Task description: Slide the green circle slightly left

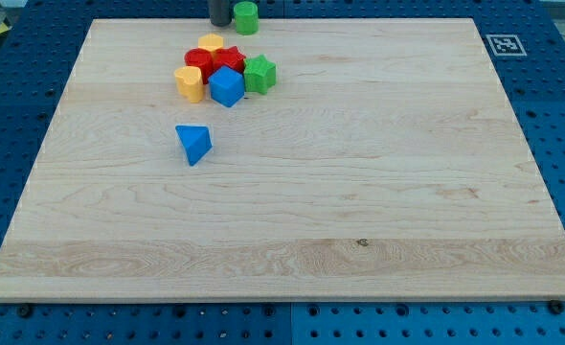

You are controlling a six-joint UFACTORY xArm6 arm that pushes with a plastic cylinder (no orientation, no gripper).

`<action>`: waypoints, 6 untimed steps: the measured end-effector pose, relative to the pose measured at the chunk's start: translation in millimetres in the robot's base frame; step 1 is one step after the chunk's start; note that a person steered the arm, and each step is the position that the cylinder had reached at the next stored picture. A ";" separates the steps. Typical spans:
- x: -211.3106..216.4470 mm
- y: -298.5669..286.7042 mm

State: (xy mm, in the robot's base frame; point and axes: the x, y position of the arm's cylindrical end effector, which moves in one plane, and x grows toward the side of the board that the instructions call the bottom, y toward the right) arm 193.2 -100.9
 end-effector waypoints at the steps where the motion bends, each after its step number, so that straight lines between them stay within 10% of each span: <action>1: -0.5 11.6; 6: 81.7 212.8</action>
State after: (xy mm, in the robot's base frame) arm 274.9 111.9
